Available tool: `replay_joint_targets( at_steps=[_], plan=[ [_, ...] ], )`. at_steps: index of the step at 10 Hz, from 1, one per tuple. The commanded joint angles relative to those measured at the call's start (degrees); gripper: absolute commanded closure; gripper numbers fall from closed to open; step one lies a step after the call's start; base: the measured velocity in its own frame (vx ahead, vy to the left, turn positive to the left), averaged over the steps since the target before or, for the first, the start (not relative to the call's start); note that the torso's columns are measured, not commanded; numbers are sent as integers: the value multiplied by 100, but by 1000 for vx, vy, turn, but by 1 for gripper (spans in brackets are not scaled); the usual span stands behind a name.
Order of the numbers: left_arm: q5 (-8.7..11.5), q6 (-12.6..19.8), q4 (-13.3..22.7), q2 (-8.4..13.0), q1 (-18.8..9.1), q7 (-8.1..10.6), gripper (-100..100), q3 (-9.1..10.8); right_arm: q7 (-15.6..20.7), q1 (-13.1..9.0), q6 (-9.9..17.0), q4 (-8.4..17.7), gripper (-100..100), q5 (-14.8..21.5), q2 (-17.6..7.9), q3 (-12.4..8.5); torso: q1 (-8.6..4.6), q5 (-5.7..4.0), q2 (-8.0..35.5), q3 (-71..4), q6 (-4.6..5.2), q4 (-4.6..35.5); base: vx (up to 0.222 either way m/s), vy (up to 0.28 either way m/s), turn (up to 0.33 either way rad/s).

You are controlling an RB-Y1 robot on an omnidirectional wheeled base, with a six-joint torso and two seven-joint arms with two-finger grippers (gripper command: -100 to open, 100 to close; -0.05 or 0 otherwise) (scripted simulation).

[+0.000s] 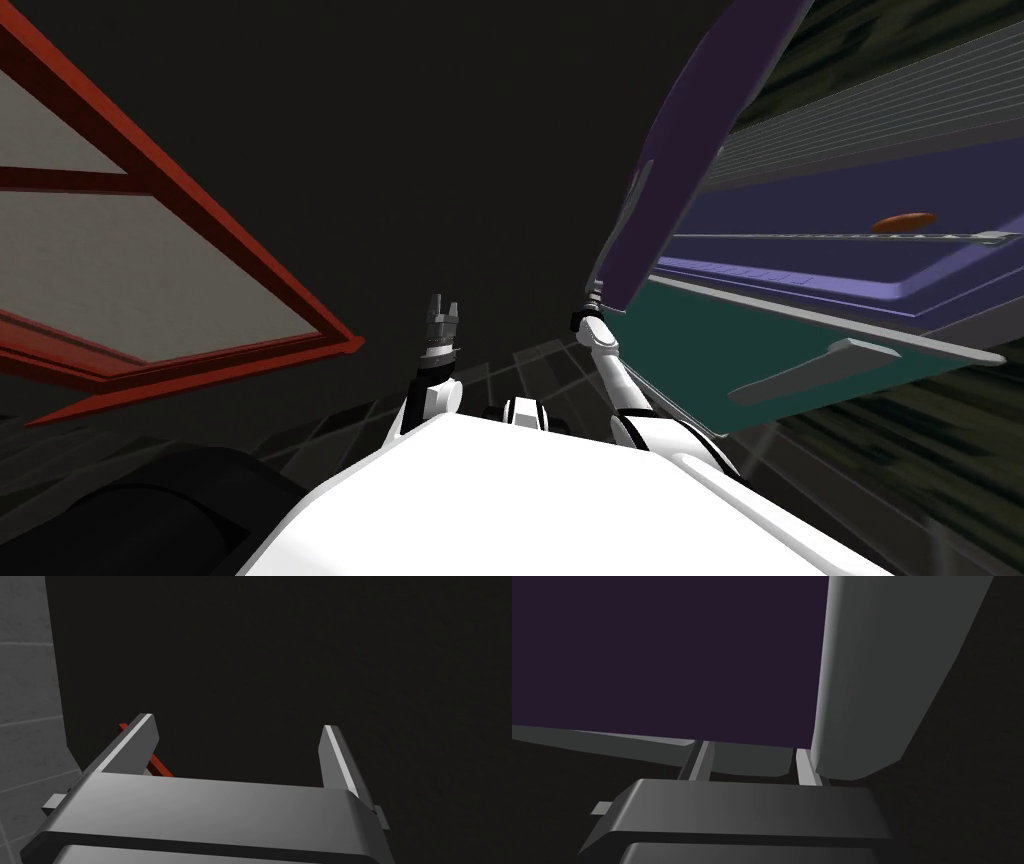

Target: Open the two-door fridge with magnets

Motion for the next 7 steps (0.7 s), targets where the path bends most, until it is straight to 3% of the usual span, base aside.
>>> replay_joint_targets(
  at_steps=[1,2,3,6,7],
  plan=[
    [0,0,0,0,0,0,0,0,73,-22,194,-67,100,58,-18,-136,-3,-3,-8,-3,3,-1,155,210,-18],
    [0,0,0,0,0,0,0,0,118,-17,346,-83,100,114,14,-209,-21,-2,10,5,-1,4,145,200,-6],
    [0,0,0,0,0,0,0,0,-252,-66,111,162,-100,34,-241,48,-14,-2,13,7,2,1,96,195,-103],
    [0,0,1,1,-1,0,0,2,-698,-133,-29,331,-100,-43,-664,221,8,-17,65,43,-4,-13,15,109,-86],
    [0,1,1,1,-2,0,0,1,-890,-200,-169,500,-100,-119,-834,395,23,-10,57,38,-10,-9,25,125,-122]
  ],
)
